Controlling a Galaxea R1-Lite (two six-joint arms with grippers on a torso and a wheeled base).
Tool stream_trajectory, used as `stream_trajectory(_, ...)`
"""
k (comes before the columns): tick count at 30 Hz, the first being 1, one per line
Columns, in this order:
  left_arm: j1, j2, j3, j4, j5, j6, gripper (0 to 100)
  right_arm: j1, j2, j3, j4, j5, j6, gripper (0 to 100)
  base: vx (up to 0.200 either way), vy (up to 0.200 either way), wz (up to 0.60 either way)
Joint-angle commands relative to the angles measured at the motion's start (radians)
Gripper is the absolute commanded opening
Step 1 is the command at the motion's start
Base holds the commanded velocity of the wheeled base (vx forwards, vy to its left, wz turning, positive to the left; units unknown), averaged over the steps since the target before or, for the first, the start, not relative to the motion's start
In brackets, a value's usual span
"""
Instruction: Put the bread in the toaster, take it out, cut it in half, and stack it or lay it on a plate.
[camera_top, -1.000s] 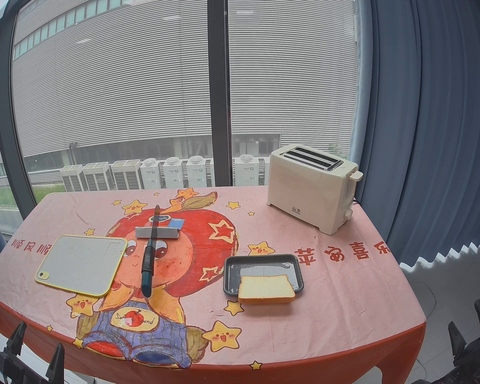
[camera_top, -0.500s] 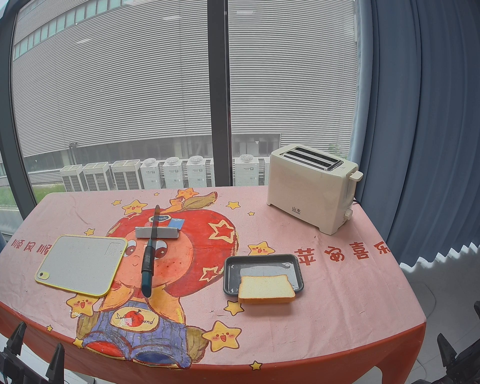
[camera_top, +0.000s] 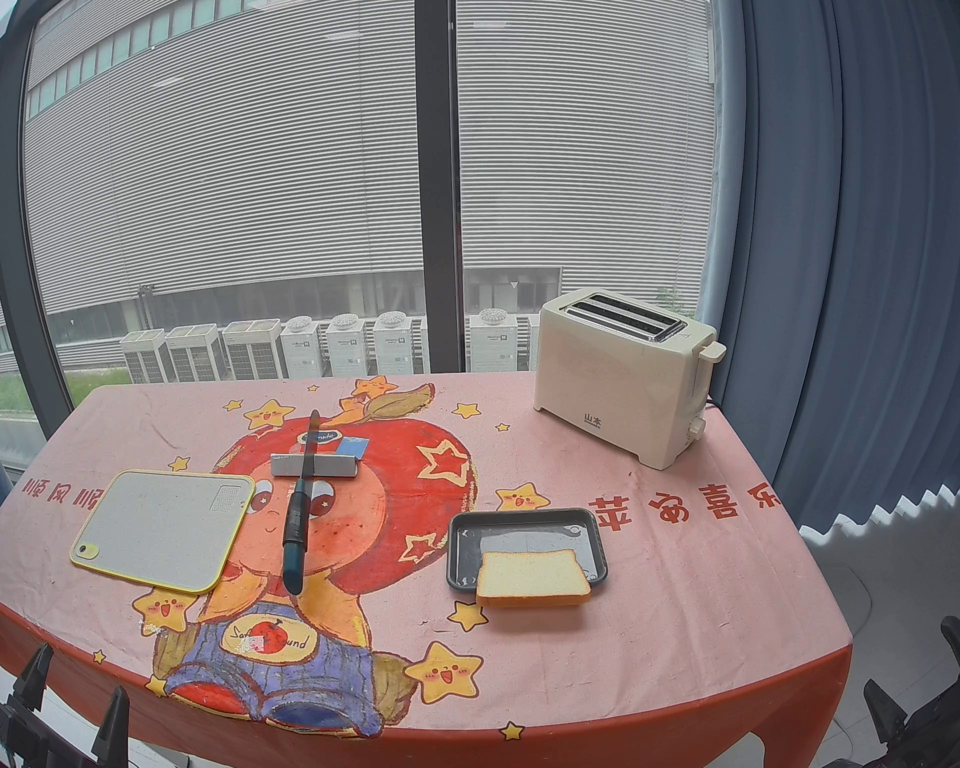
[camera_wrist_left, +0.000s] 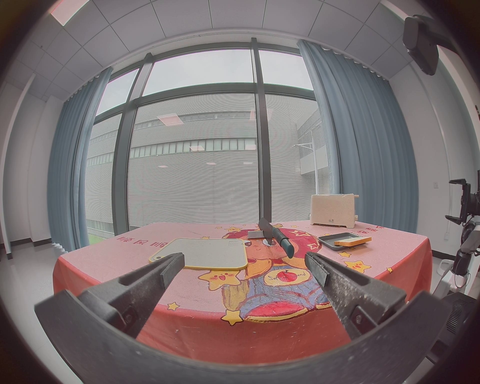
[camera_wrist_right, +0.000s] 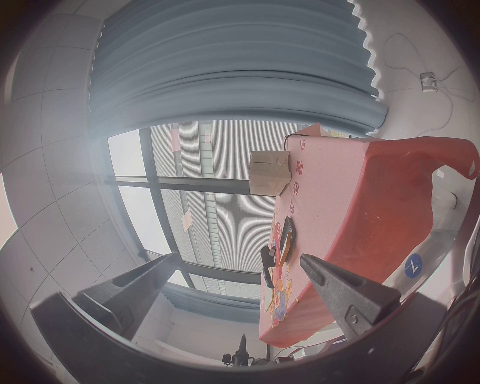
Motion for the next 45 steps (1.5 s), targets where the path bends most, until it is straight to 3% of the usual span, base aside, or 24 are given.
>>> stream_trajectory(1,0.0,-0.005,0.016,0.0,-0.001,0.0,100,0.019,0.022,0.016,-0.012,0.003,0.0,100,0.0,0.0,0.0)
stream_trajectory(13,0.0,-0.005,0.016,0.0,-0.001,0.0,100,0.118,0.175,0.018,-0.111,0.012,0.006,100,0.0,0.0,0.0)
stream_trajectory(27,0.0,-0.005,0.016,0.0,-0.001,0.0,100,0.22,0.655,0.018,-0.453,0.012,0.023,100,0.0,0.0,0.0)
stream_trajectory(37,0.0,-0.005,0.016,0.0,0.0,0.0,100,0.331,0.76,0.018,-0.525,0.014,0.055,100,0.0,0.0,0.0)
stream_trajectory(45,0.0,-0.005,0.016,0.0,0.0,0.0,100,0.338,0.893,0.018,-0.634,0.014,0.054,100,0.0,0.0,0.0)
